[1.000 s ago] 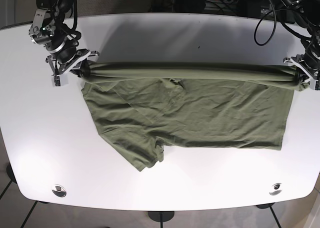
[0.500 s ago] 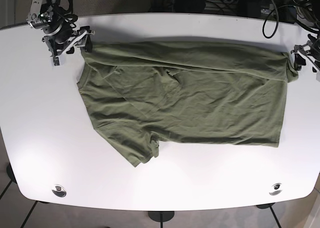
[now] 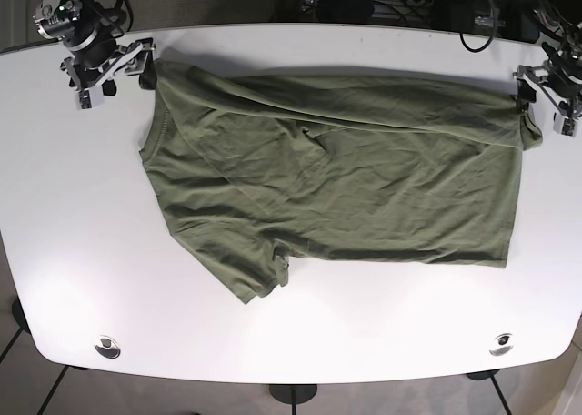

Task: Fold the T-shirt properly
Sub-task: 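Lay the shirt down and drag it flat with both grippers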

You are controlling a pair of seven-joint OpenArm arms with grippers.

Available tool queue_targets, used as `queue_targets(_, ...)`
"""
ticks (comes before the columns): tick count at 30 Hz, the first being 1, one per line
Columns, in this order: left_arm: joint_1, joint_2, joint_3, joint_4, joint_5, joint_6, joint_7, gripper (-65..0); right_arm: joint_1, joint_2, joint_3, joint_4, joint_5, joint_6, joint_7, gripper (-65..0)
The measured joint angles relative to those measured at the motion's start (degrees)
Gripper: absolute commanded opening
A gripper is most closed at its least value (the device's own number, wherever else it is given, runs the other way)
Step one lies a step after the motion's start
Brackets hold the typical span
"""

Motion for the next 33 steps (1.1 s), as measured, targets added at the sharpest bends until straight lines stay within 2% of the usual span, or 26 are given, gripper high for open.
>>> queue_targets(2,0.4,1.7,-0.1,0.3,3.2,0.0,-2.2,-19.2,-0.4,0.0,-1.9,-0.1,-0.8,0.02,-0.2,-18.4)
queue_targets(4,-0.1,2.2,-0.4,-0.7,3.5,0.1,-4.8,-19.3,-0.3,-0.5,-3.8,-0.1,-0.7,0.02,0.2,-18.4)
queue_targets(6,-0.4,2.7,-1.9,-2.5,3.6,0.1,-5.9,-19.3,-0.8,-2.1,-4.7,-0.9,-0.3,0.44,0.0,-18.4)
queue_targets(9,-0.6,3.4,-2.3,-6.0,4.7,0.1,-5.2,-20.0,-0.3,-2.0,-4.7,-3.9,-1.1,0.37,-0.3,-18.4)
queue_targets(10,-1.3,3.5,-2.0,-7.1,4.7,0.1,-4.9,-22.5,0.3,-2.0,-4.6,-4.9,-1.0,0.37,-0.3,-18.5)
queue_targets(11,-2.7,3.5,-1.7,-8.2,4.6,0.1,-5.1,-28.5,1.2,-2.0,-4.6,-6.2,-0.8,0.39,-0.3,-20.8)
queue_targets(12,-3.5,3.4,-1.6,-9.1,3.9,0.0,-5.8,-34.4,1.7,-2.0,-4.7,-6.9,-0.7,0.39,0.1,-25.5)
queue_targets(13,-3.9,3.1,-1.6,-10.0,3.8,0.0,-6.1,-45.8,2.1,-1.9,-4.7,-7.7,-0.8,0.39,0.1,-36.8)
queue_targets(14,-3.8,3.1,-1.6,-10.3,3.9,0.1,-6.0,-53.7,2.3,-1.7,-4.7,-8.4,-0.8,0.39,0.0,-46.0)
queue_targets(15,-3.6,3.2,-1.9,-10.3,4.1,0.1,-5.8,-59.6,2.4,-1.2,-4.8,-8.9,-1.2,0.42,0.0,-54.9)
queue_targets(16,-3.5,3.2,-2.1,-10.3,4.2,0.1,-5.3,-60.8,2.6,-0.7,-4.9,-9.1,-2.2,0.39,-0.1,-62.6)
queue_targets(18,-4.0,3.3,-2.1,-10.1,4.2,0.1,-5.0,-61.1,3.3,-0.4,-4.8,-9.0,-4.3,0.42,-0.1,-61.0)
queue_targets(20,-4.2,3.3,-2.7,-9.0,3.8,0.0,-5.3,-61.2,3.6,-0.2,-4.6,-9.0,-4.2,0.46,-0.2,-61.0)
queue_targets(24,-2.0,3.1,-6.9,-8.0,4.2,0.0,-5.6,-61.2,3.5,4.0,-4.5,-9.0,-3.8,1.25,-0.3,-60.9)
queue_targets(26,-1.3,3.3,-6.8,-8.1,4.7,0.2,-4.9,-61.2,3.0,5.1,-4.6,-9.0,-3.9,0.66,-0.6,-60.7)
queue_targets(30,2.5,3.2,-6.8,-7.6,3.8,0.0,-5.7,-60.6,1.5,6.2,-4.5,-7.5,-4.2,0.85,-2.6,-60.1)
queue_targets(31,3.4,3.2,-6.8,-7.6,4.1,0.0,-5.4,-59.4,1.2,6.2,-4.6,-6.9,-4.2,0.83,-2.4,-59.0)
queue_targets(33,4.6,3.2,-6.8,-7.6,4.2,0.1,-5.0,-49.4,-0.3,6.1,-4.7,-5.4,-3.8,0.85,-2.3,-45.7)
